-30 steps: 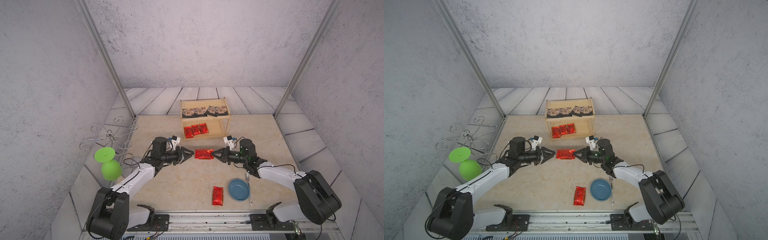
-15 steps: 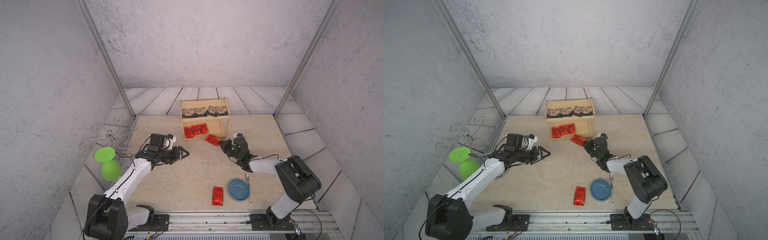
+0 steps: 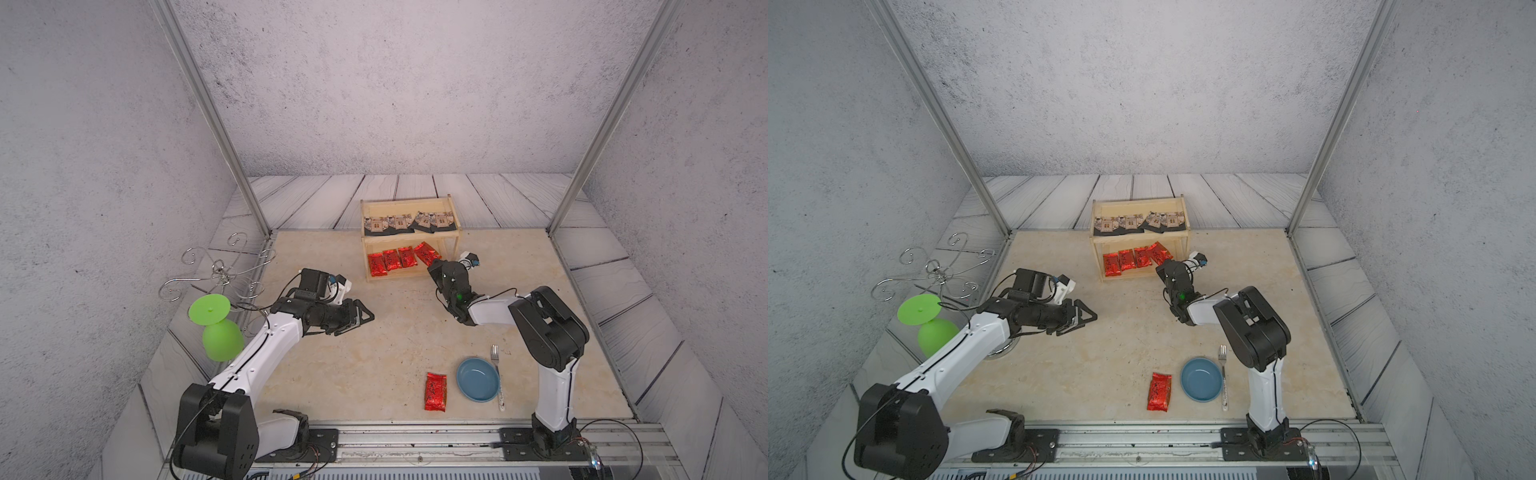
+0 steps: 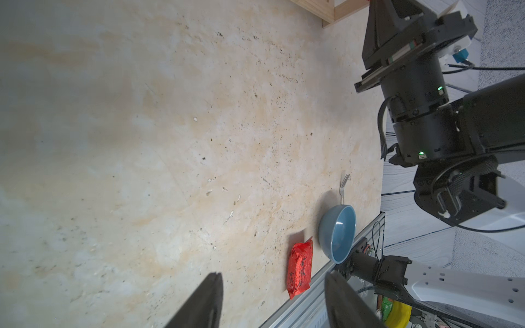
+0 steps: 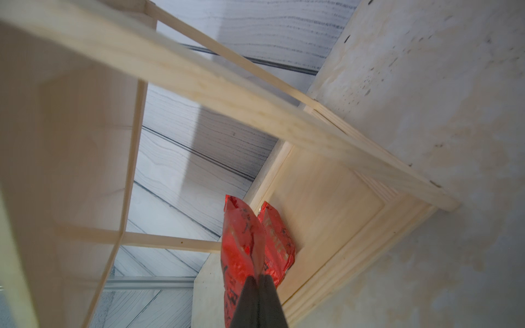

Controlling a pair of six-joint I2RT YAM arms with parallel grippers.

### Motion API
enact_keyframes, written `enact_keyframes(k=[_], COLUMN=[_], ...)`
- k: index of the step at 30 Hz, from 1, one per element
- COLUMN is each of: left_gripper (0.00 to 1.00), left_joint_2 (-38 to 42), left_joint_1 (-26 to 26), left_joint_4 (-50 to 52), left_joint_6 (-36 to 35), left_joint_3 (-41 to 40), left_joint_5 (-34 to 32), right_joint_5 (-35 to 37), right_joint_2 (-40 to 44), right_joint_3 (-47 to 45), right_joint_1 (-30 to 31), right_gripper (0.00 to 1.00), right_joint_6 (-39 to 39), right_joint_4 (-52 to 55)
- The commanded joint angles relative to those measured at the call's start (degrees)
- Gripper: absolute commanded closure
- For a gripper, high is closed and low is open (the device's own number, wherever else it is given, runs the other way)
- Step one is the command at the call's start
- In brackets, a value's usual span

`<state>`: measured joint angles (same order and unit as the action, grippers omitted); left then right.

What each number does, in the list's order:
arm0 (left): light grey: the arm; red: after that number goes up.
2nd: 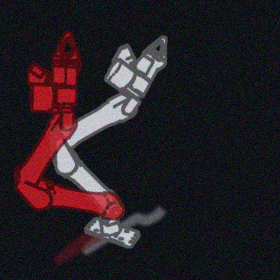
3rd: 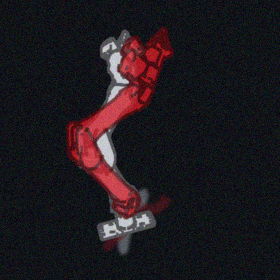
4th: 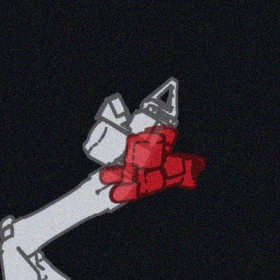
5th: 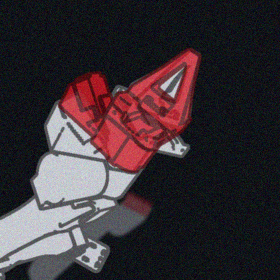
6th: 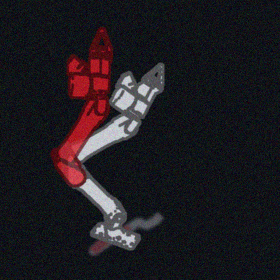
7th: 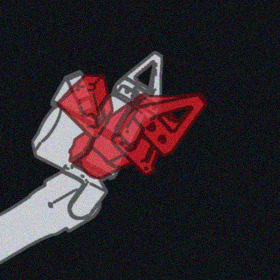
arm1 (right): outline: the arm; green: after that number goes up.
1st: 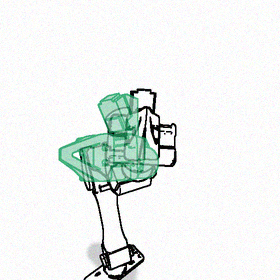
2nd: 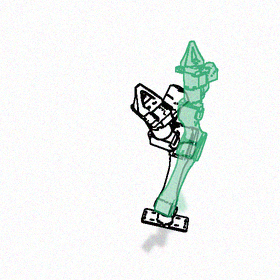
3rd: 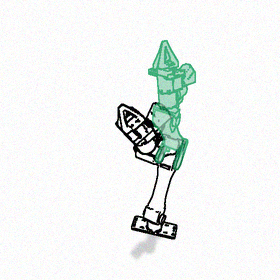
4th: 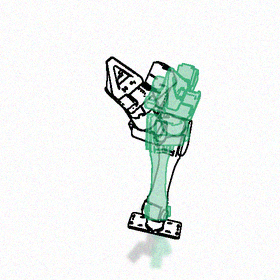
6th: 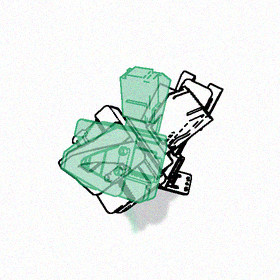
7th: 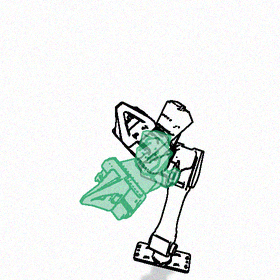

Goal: Place the tea bags on the shelf by color
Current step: Place the tea bag on the shelf.

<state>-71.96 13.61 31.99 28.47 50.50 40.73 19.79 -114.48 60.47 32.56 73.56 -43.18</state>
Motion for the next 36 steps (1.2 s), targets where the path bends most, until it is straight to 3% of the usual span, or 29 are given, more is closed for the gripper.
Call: enact_keyframes(k=[1,14,36], left_gripper=[0.38,0.39,0.4], left_joint_2=[-0.37,-0.37,-0.59], left_joint_1=[-0.33,-0.33,-0.33], left_joint_4=[1.41,1.42,1.72], left_joint_6=[-1.05,-1.24,-1.53], left_joint_3=[1.1,1.04,1.0], left_joint_5=[1.1,1.81,2.07], right_joint_5=[5.86,13.94,15.2], right_joint_2=[-2.59,-8.84,-15.98], right_joint_3=[2.63,10.75,17.91], right_joint_1=[0.78,2.2,2.42], right_gripper=[0.95,0.96,0.94], right_joint_6=[0.61,2.29,9.05], right_joint_4=[-0.75,3.67,8.73])
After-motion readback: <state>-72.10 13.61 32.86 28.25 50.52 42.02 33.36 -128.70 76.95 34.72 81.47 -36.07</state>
